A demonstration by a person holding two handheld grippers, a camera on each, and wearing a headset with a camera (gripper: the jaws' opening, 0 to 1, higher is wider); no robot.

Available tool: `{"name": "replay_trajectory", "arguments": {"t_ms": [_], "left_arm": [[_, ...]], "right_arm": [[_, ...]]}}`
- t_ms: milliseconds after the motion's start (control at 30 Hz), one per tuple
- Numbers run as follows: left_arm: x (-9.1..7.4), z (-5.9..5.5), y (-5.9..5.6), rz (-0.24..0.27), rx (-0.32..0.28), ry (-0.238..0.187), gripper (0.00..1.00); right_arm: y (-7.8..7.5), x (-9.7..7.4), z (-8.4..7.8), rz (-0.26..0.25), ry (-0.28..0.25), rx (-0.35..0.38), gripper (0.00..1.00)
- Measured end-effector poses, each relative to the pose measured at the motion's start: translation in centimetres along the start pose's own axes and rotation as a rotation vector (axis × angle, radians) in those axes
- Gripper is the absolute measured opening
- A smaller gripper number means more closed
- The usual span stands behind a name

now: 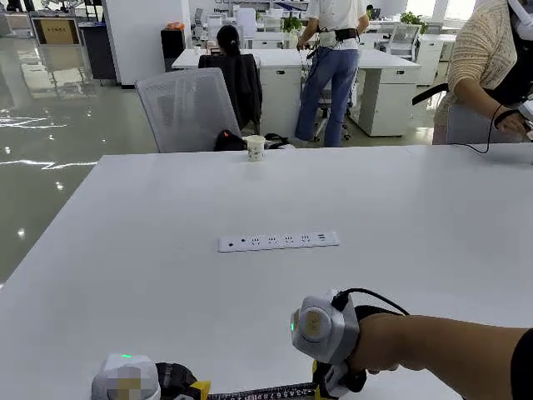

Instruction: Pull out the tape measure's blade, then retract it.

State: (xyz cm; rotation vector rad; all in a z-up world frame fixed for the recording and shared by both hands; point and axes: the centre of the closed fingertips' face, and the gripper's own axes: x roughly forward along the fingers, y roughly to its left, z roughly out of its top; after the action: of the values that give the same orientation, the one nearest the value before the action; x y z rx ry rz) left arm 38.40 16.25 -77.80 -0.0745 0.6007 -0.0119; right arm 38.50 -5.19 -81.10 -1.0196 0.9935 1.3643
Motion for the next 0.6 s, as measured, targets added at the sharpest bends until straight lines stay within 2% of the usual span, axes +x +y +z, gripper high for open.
{"name": "replay_trajectory", "arguments": {"t_ms": [600], "left_arm": [[0.1, 0.0, 0.0, -0.002, -0.005, 0.011, 0.63]], "right_arm": [[0.1, 0.4, 1.1, 0.001, 0.004, -0.004, 0.11]]}}
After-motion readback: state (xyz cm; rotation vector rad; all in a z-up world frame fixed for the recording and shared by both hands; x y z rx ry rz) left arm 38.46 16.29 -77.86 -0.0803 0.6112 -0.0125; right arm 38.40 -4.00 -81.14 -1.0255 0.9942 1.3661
